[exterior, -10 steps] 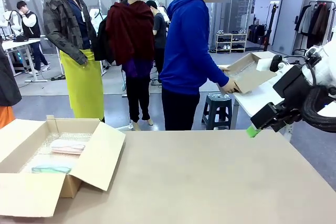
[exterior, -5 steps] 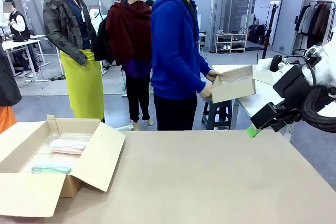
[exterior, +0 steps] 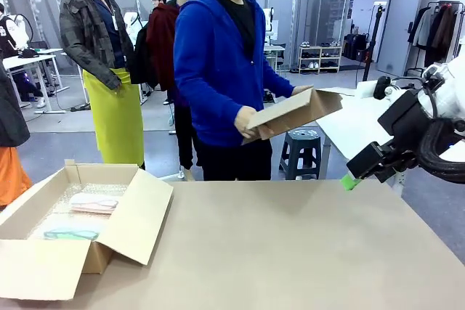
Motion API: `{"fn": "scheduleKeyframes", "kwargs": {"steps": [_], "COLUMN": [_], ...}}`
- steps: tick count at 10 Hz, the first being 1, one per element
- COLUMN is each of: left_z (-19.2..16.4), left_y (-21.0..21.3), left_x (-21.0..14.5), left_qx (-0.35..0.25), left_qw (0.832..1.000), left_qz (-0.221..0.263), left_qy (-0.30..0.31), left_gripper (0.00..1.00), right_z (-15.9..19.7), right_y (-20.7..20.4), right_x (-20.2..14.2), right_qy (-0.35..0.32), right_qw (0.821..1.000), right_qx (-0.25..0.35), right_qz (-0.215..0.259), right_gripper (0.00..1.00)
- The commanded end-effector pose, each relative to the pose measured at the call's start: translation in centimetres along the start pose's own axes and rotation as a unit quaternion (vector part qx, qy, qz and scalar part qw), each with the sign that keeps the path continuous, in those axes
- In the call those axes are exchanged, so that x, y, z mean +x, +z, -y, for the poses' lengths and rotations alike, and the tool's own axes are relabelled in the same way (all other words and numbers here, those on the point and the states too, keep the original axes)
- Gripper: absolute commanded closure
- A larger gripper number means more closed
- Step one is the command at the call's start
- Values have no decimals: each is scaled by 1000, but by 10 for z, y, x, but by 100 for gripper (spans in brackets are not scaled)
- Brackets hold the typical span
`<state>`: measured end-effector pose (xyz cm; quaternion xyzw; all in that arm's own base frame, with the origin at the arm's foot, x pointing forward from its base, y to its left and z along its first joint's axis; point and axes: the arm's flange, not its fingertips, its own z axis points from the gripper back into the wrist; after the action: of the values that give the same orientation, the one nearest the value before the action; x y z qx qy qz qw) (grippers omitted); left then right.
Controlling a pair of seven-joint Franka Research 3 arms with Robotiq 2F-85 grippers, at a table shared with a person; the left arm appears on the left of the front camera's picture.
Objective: Pack the glasses set securely to prepare it for shipping.
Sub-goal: Position the Package Box on the left side of the table.
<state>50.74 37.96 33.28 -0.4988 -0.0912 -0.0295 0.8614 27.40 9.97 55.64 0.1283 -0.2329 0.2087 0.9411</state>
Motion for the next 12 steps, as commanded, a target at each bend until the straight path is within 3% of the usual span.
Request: {"fn": "scheduleKeyframes", "kwargs": {"steps": [1,3,4,5,7,8,12], "left_z": [8,35,76,127,218,250,332], "left_y": [-6,-2,3,4,-18,-35,-133], "left_x": [-16,-19,-26,-37,-55,-60,-100], "left_qx": [16,56,82,156,246,272,292], "left_qw": [1000,997,991,975,920,897,851], "left_qz": [4,6,5,5,-20,-39,-109], "left_qy": [-14,-51,-108,-156,-303,-346,-424], "left_gripper": [0,0,0,0,0,0,0], "right_z": [-2,-2,-2,-2,-2,-2,-2], "right_y": [-3,-3,-3,-3,-3,-3,-3], "right_x": [-2,-2,-2,-2,-2,-2,-2], "right_qy": [-11,-11,-11,-11,-11,-11,-11], "right_qw": [1000,1000,1000,1000,1000,1000,1000], "right_qx": [-6,-6,-6,-6,-6,-6,-6], "right_qz": [3,3,3,3,3,3,3], "right_gripper": [4,4,4,4,4,4,4]}}
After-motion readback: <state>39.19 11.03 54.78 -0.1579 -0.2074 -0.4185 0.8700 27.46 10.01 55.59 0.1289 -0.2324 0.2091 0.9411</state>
